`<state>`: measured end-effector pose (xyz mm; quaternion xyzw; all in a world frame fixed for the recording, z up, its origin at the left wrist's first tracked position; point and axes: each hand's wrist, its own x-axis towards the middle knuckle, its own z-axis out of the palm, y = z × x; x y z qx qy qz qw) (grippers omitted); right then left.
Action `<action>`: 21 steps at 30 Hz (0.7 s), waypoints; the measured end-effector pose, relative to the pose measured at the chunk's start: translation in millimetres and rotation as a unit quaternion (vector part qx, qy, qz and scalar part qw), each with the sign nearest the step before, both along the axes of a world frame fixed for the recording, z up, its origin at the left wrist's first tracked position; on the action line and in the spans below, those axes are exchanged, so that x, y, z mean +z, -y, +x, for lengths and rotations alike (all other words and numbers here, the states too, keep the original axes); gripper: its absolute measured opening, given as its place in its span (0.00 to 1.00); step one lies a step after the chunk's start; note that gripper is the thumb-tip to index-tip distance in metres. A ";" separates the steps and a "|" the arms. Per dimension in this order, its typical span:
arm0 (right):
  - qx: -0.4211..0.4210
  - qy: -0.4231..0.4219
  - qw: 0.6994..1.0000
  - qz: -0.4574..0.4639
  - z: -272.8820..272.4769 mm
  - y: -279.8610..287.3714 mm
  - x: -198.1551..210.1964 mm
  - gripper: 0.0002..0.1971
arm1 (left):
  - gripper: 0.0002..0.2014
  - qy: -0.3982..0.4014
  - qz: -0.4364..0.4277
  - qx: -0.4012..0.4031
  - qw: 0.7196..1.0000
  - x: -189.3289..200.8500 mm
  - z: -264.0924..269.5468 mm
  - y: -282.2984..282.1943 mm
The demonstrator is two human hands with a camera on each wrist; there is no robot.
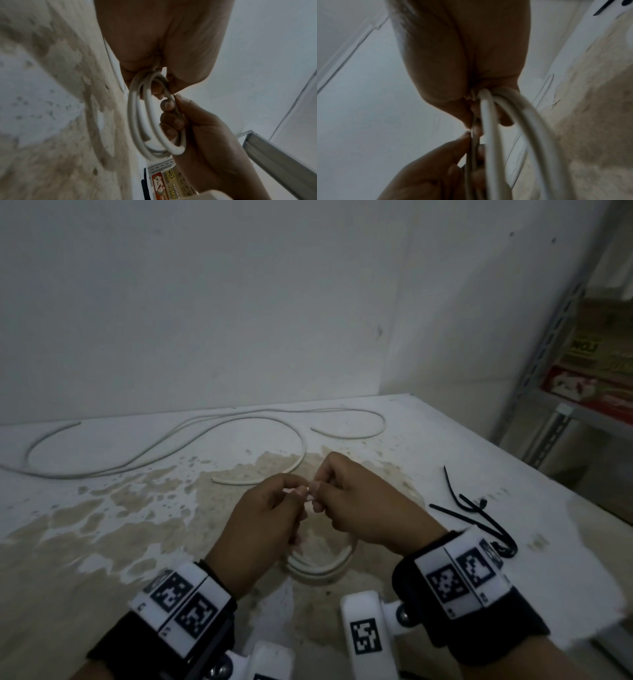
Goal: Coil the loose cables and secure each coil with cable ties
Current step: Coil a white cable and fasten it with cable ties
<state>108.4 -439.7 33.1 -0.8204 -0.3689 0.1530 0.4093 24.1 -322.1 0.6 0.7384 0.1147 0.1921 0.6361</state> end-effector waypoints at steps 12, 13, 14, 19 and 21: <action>0.016 0.060 0.998 -0.025 0.1 0.9 1.8 0.06 | 0.16 0.026 -0.014 -0.002 1.000 -2.6 -1.5 4.3; 0.016 0.056 0.998 -0.027 0.5 0.4 0.9 0.06 | 0.14 0.025 -0.006 -0.002 1.000 -2.8 -1.4 4.3; 0.015 0.048 0.998 -0.031 0.1 0.1 0.1 0.06 | 0.13 0.024 0.002 -0.004 1.000 -3.1 -1.4 4.0; -0.010 -0.018 0.999 -0.039 0.8 5.2 0.2 0.10 | 0.11 0.037 0.039 0.001 0.999 -5.8 0.2 5.2; -0.026 0.049 0.995 -0.084 7.4 15.7 4.8 0.15 | 0.10 0.042 0.044 0.019 0.998 -8.3 1.3 5.2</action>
